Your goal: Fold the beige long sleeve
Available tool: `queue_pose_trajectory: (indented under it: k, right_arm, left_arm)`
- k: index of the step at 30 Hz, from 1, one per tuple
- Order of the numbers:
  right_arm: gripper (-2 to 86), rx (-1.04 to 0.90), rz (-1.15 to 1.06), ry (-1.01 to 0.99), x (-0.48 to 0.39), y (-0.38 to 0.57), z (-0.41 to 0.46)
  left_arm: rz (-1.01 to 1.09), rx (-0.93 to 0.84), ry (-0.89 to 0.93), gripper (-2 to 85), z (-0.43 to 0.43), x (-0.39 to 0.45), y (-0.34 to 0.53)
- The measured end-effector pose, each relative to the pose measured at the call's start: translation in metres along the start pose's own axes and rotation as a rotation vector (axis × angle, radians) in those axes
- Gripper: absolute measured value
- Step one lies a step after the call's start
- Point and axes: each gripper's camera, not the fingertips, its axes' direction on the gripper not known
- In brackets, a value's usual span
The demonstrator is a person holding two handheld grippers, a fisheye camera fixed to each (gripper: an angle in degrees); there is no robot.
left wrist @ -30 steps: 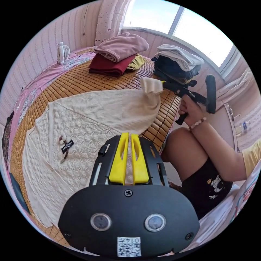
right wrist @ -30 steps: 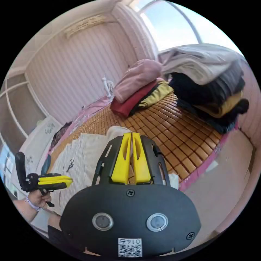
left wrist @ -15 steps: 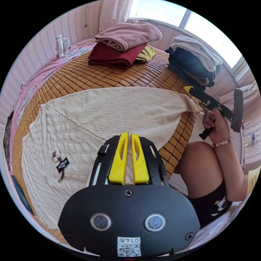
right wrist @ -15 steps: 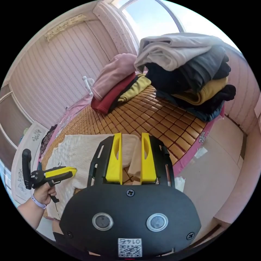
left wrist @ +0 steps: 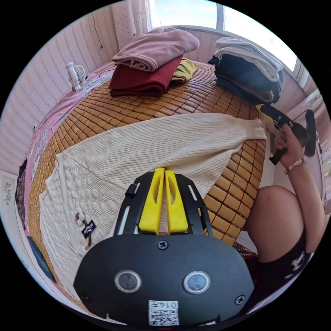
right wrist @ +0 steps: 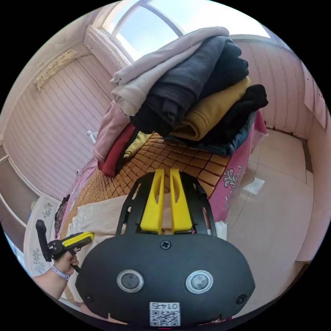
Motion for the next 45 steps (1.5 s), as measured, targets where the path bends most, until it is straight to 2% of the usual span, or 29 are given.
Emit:
queue_pose_trajectory:
  k: [4, 7, 18, 21, 25, 30, 35, 37, 41, 45]
  right_arm:
    - [0.5, -0.024, -0.193, -0.029, -0.032, 0.012, 0.003]
    - [0.0, -0.274, -0.302, 0.039, -0.056, 0.027, 0.051]
    - [0.0, -0.181, -0.253, 0.113, -0.069, 0.069, 0.091]
    - [0.5, -0.121, -0.226, 0.092, -0.072, 0.086, 0.086]
    - [1.5, -0.059, -0.291, 0.11, -0.096, 0.115, 0.079]
    - [3.5, -0.027, -0.479, 0.077, -0.153, 0.158, 0.069]
    - [6.1, -0.144, -0.686, -0.141, -0.252, 0.23, 0.069]
    - [6.3, -0.218, -0.774, -0.267, -0.298, 0.266, 0.074]
    - [7.1, -0.46, -1.028, -0.581, -0.43, 0.366, 0.091]
    - [7.6, -0.623, -1.25, -0.737, -0.554, 0.463, 0.105]
  left_arm:
    - [-0.017, -0.006, 0.039, -1.0, 0.014, -0.005, 0.004]
    - [-0.021, -0.003, 0.057, -1.0, 0.021, -0.006, 0.018]
    - [-0.013, 0.044, 0.161, -1.0, 0.034, -0.009, 0.104]
    - [-0.108, 0.122, 0.223, -1.0, 0.016, -0.026, 0.154]
    - [-0.367, 0.261, 0.221, -1.0, -0.019, -0.062, 0.265]
    - [-0.658, 0.38, 0.039, -0.8, -0.056, -0.105, 0.429]
    - [-1.033, 0.406, -0.328, 1.3, -0.079, -0.138, 0.621]
    - [-1.139, 0.441, -0.383, 2.3, -0.079, -0.147, 0.674]
    - [-1.331, 0.531, -0.366, 4.2, -0.061, -0.179, 0.764]
    - [-1.347, 0.582, -0.313, 5.5, -0.032, -0.199, 0.802]
